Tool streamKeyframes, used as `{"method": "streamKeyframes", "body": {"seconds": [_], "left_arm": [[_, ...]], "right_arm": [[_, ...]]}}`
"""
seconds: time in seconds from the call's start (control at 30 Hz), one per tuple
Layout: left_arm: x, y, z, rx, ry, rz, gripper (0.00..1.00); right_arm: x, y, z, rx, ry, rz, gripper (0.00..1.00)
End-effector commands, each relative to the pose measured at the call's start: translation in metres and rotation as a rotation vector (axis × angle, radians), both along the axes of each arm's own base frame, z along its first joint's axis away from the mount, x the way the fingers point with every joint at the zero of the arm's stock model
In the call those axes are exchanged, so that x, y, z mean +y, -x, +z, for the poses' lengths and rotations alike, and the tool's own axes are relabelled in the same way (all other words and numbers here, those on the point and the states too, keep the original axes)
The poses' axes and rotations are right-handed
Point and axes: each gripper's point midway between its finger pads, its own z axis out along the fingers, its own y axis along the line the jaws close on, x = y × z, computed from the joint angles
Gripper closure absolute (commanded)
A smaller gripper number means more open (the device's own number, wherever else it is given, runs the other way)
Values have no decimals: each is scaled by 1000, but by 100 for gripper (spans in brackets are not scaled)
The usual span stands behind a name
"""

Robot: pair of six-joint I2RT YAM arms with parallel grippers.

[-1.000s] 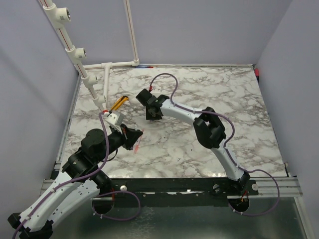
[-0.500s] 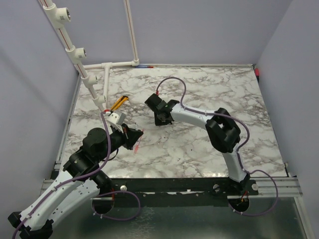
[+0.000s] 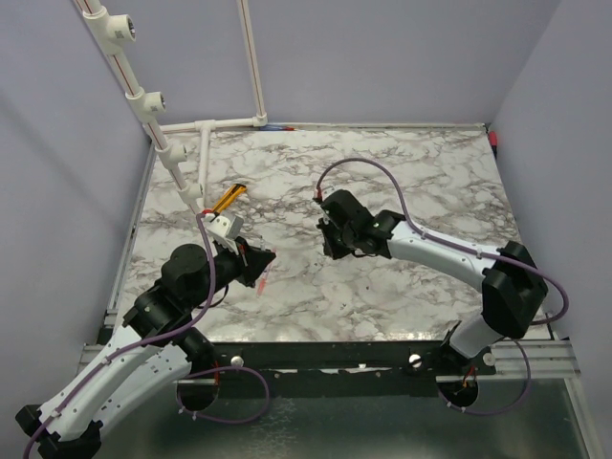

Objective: Insert the pens into the pen caps

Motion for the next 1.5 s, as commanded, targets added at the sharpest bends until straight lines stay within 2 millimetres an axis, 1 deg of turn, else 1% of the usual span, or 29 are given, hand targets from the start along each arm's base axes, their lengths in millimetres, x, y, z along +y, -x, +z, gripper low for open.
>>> {"method": "streamKeyframes", "body": {"seconds": [0.0, 0.07, 0.2, 0.3, 0.37, 0.5, 0.67, 0.73, 0.87, 1.07, 1.17, 1.3, 1.47], "left_arm": [[3, -3, -7, 5, -21, 20, 100], [4, -3, -7, 6, -21, 21, 100], [5, -2, -5, -2, -15, 23, 100], [5, -3, -6, -1, -17, 24, 100], [5, -3, -6, 0, -19, 25, 100], [5, -4, -7, 5, -21, 28, 100], [4, -4, -9, 9, -24, 28, 100], [4, -4, -9, 10, -26, 28, 100], [4, -4, -10, 12, -28, 28, 100], [4, -5, -10, 12, -28, 31, 100], [4, -5, -10, 12, -28, 28, 100], [4, -4, -10, 13, -28, 27, 100], [4, -4, -10, 11, -28, 25, 100]], "right_arm": [[-9, 19, 2, -50, 11, 212, 99], [-15, 23, 3, -82, 30, 275, 99], [-20, 35, 5, -138, 48, 444, 99], [-23, 47, 0, -160, 71, 598, 99], [-26, 56, -7, -165, 89, 712, 99], [-34, 71, -26, -145, 147, 912, 99], [-42, 83, -46, -100, 194, 1074, 99], [-44, 84, -50, -102, 212, 1105, 99], [-43, 83, -57, -151, 226, 1154, 99], [-47, 83, -74, -143, 277, 1185, 99], [-47, 84, -80, -139, 281, 1183, 99], [-48, 86, -86, -127, 280, 1172, 94], [-45, 85, -88, -135, 275, 1148, 81]]}}
